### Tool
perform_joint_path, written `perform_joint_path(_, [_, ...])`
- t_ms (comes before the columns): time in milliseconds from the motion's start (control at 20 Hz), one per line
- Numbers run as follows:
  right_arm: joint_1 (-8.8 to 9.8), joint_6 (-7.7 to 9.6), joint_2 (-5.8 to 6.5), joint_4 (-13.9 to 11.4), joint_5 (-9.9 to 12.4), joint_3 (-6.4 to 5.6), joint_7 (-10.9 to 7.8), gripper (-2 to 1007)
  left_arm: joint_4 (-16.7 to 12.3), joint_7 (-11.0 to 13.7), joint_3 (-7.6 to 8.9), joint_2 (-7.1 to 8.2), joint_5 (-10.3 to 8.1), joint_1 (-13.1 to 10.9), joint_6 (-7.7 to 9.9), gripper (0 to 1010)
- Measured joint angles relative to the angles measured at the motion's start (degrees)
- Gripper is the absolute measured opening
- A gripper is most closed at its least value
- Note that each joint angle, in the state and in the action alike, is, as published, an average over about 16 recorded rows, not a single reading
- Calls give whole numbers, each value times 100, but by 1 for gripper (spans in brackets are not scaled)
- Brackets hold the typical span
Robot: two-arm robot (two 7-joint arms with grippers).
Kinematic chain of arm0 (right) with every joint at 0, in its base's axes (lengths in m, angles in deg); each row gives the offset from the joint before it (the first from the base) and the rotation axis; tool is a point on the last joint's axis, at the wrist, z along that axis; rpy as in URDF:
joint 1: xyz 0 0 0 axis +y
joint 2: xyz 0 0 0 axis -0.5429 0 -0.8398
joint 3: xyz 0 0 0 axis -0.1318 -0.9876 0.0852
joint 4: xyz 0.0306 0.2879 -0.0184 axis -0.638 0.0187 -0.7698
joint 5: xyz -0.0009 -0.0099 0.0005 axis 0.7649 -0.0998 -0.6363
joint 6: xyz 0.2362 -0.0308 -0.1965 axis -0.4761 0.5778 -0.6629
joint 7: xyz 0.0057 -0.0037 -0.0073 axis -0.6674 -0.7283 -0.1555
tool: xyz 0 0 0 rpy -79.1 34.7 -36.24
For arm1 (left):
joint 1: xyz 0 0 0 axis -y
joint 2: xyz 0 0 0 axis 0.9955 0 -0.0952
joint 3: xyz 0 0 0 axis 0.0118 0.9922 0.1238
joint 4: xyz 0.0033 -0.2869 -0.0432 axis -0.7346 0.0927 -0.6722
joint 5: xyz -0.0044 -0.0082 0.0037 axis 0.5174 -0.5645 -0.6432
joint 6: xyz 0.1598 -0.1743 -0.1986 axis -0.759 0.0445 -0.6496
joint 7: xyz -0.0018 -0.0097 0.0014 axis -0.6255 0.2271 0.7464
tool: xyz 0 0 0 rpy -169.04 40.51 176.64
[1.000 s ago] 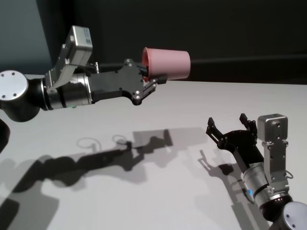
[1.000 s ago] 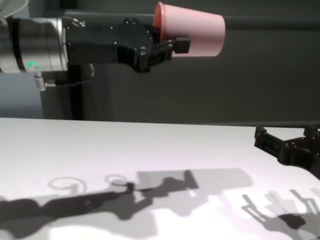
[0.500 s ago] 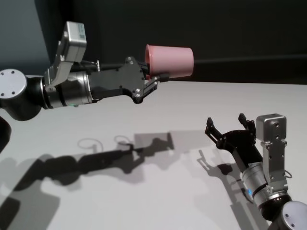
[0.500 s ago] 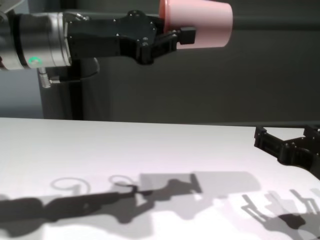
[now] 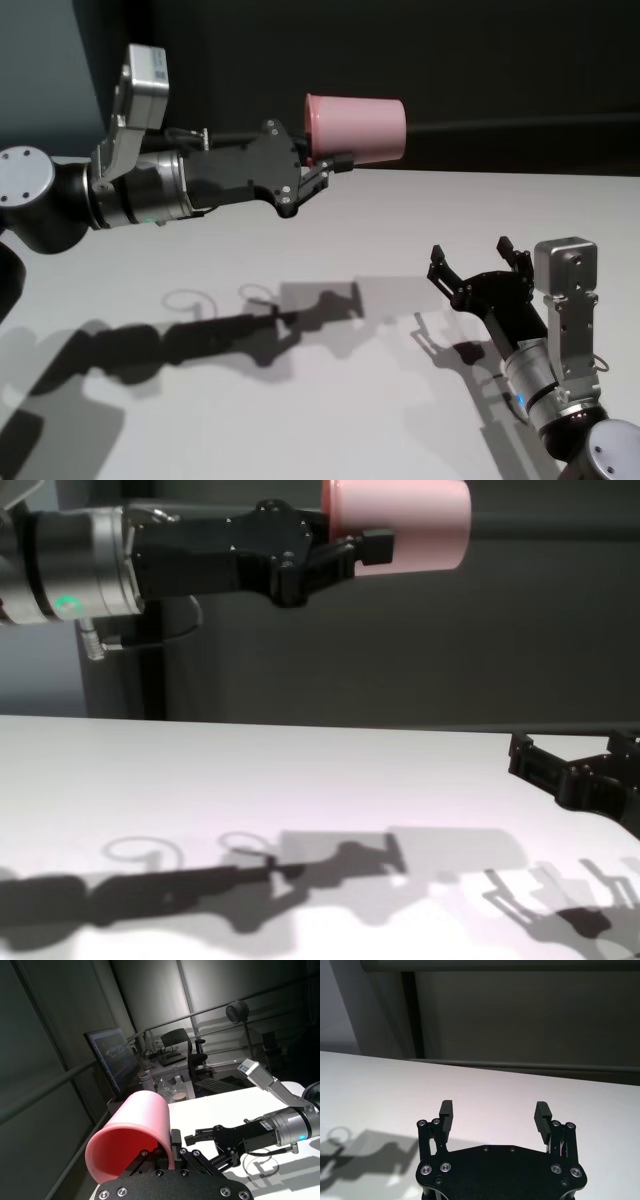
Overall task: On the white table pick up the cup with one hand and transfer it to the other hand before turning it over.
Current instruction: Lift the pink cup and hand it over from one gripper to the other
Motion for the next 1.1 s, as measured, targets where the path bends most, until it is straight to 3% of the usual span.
perform_joint_path(500, [0,0,0,0,0,0,0,1000,79,114,21,-10,-189,-10,-65,43])
perform_joint_path(1100, [0,0,0,0,0,0,0,1000,100,118,21,0,-200,-23,-96,43])
